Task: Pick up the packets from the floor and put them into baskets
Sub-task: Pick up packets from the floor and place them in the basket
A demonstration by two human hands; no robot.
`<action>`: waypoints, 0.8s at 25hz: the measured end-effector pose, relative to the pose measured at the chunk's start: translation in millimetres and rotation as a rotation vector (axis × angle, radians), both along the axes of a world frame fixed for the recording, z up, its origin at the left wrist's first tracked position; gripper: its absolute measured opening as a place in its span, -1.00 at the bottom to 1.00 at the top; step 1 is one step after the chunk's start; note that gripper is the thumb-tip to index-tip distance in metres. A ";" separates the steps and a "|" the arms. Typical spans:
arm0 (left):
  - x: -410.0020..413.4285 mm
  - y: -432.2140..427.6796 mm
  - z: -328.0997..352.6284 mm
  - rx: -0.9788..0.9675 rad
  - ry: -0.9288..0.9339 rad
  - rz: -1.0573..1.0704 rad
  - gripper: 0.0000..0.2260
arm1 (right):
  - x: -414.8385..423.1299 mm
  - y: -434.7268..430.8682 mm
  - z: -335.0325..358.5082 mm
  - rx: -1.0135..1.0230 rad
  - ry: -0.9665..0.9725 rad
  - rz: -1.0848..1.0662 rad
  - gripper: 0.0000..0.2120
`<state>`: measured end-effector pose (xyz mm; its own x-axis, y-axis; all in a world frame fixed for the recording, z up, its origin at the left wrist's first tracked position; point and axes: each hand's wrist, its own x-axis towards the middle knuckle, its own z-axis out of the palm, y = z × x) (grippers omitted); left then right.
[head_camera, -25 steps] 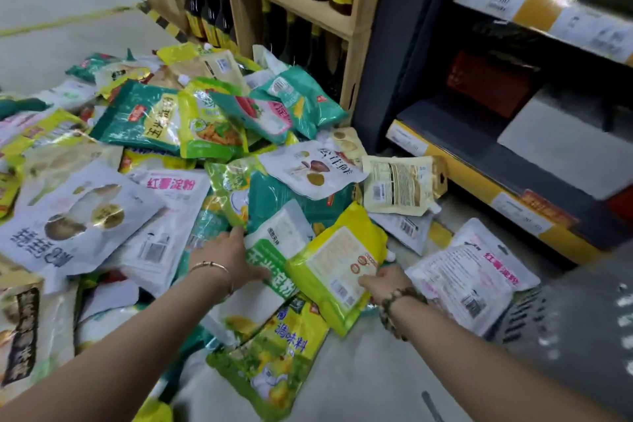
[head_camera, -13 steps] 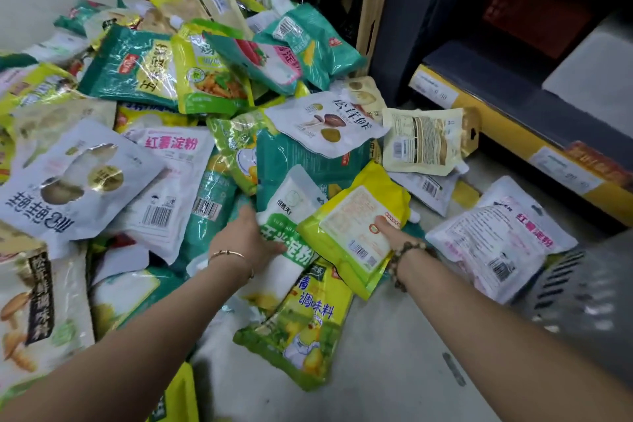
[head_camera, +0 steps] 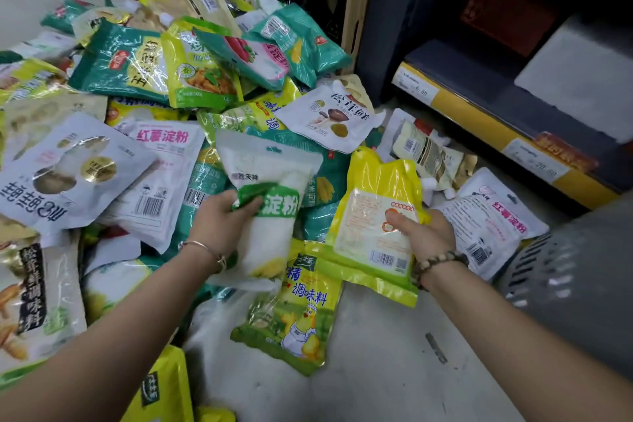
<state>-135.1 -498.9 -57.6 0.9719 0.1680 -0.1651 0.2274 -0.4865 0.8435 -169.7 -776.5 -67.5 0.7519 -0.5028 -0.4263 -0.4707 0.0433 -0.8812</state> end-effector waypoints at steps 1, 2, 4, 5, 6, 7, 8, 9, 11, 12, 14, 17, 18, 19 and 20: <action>1.1 -3.0 12.7 -0.090 -0.048 0.051 -0.98 | -1.3 2.6 12.5 -0.014 -0.039 -0.005 -0.81; 1.5 -7.2 24.6 -0.146 -0.090 0.083 -0.97 | -2.3 5.4 23.8 -0.019 -0.074 -0.009 -0.81; 0.7 -17.9 42.5 -0.203 -0.160 0.114 -0.98 | -4.4 10.2 47.9 -0.052 -0.140 -0.002 -0.78; 0.5 -22.5 49.1 -0.224 -0.176 0.128 -0.96 | -4.9 12.3 59.6 -0.076 -0.181 0.013 -0.76; 0.1 -26.9 55.6 -0.248 -0.182 0.141 -0.92 | -6.1 14.4 72.8 -0.100 -0.225 0.025 -0.74; -0.3 -31.1 61.1 -0.276 -0.182 0.144 -0.87 | -7.2 15.6 86.8 -0.127 -0.265 0.031 -0.74; -0.3 -35.7 67.3 -0.307 -0.187 0.134 -0.84 | -8.0 15.4 102.0 -0.153 -0.302 0.028 -0.73; -0.4 -40.0 74.4 -0.339 -0.198 0.121 -0.82 | -7.9 13.6 117.6 -0.171 -0.336 0.018 -0.72; -0.4 -48.3 93.5 -0.432 -0.228 0.096 -0.80 | -6.5 7.7 149.0 -0.190 -0.406 -0.010 -0.70; 0.3 -51.8 105.5 -0.476 -0.243 0.085 -0.80 | -5.8 5.0 162.6 -0.202 -0.430 -0.028 -0.69; 2.5 -57.9 132.8 -0.537 -0.283 0.060 -0.80 | -4.1 0.2 185.8 -0.196 -0.456 -0.064 -0.69; 3.2 -62.9 173.0 -0.565 -0.346 0.059 -0.79 | -3.3 -5.1 216.2 -0.085 -0.439 -0.150 -0.71; 2.2 -64.9 186.0 -0.566 -0.349 0.063 -0.78 | -4.8 -7.8 229.9 -0.036 -0.431 -0.172 -0.71; 0.6 -67.6 197.5 -0.576 -0.345 0.068 -0.78 | -6.7 -12.1 243.7 0.005 -0.429 -0.183 -0.72; -1.7 -71.7 207.3 -0.601 -0.331 0.072 -0.79 | -9.1 -18.5 256.9 0.033 -0.435 -0.191 -0.76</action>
<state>-136.8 -570.6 149.7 0.9770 0.2063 0.0540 -0.0747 0.0940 0.9928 -178.8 -795.0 189.5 0.7594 -0.6412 -0.1104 -0.0391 0.1243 -0.9915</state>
